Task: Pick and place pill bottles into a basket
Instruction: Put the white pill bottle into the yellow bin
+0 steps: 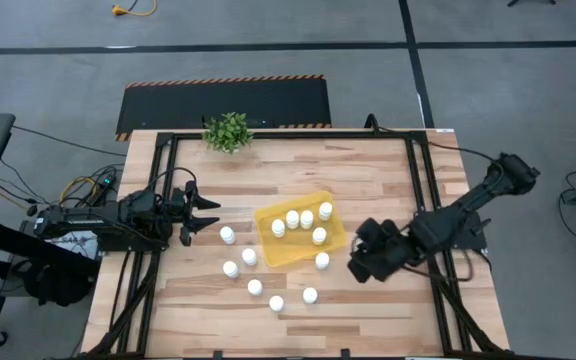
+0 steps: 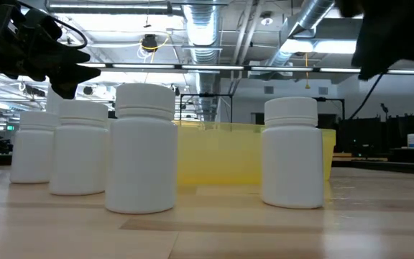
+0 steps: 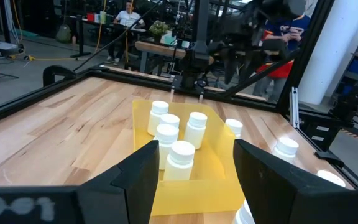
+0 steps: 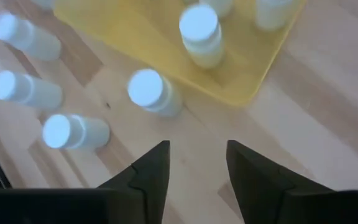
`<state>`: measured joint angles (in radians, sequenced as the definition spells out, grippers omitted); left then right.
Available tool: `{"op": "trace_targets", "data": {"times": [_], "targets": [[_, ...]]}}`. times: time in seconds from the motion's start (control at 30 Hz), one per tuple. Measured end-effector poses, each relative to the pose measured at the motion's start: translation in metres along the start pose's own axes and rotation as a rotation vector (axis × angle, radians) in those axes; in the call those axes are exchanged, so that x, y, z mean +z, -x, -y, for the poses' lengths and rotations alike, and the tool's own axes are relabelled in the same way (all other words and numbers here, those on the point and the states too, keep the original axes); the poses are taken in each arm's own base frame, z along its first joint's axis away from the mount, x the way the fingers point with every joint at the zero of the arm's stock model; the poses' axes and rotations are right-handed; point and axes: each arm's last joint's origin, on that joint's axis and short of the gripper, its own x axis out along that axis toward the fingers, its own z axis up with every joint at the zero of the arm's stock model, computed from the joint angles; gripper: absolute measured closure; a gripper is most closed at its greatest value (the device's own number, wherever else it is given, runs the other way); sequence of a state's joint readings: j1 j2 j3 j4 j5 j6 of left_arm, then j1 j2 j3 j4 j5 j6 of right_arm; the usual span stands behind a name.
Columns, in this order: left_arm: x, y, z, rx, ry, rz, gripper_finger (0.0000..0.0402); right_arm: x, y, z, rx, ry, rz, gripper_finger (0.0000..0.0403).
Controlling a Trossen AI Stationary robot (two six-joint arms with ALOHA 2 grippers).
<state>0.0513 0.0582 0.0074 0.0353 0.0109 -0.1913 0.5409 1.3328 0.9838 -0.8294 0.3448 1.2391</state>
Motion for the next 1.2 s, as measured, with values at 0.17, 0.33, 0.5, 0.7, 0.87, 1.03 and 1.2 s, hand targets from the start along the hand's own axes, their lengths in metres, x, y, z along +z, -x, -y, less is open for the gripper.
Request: {"op": "trace_targets", "data": {"times": [0.17, 0.33, 0.5, 0.7, 0.87, 1.03, 1.2], "targets": [[0.0, 0.0, 0.0, 0.0, 0.0, -0.001, 0.0207, 0.022, -0.026, -0.004, 0.003, -0.023, -0.157, 0.0223], [0.0, 0.0, 0.0, 0.0, 0.0, 0.0, 0.0207, 0.037, -0.041, -0.014, 0.008, -0.06, -0.22, 0.018], [0.0, 0.0, 0.0, 0.0, 0.0, 0.0, 0.0207, 0.049, -0.049, -0.03, 0.014, -0.116, -0.225, 0.0147], [0.0, 0.0, 0.0, 0.0, 0.0, 0.0, 0.0207, 0.06, -0.065, -0.058, 0.005, -0.196, -0.218, 0.0143], [0.0, 0.0, 0.0, -0.001, 0.0, 0.0, 0.0207, 0.064, -0.074, -0.072, -0.099, -0.214, -0.258, 0.0143], [0.0, 0.0, 0.0, 0.0, 0.0, 0.0, 0.0207, 0.066, -0.069, -0.079, -0.197, -0.216, -0.279, 0.0143], [0.0, 0.0, 0.0, -0.001, 0.0, -0.001, 0.0207, 0.066, -0.066, -0.081, -0.195, -0.259, -0.271, 0.0143]]}}
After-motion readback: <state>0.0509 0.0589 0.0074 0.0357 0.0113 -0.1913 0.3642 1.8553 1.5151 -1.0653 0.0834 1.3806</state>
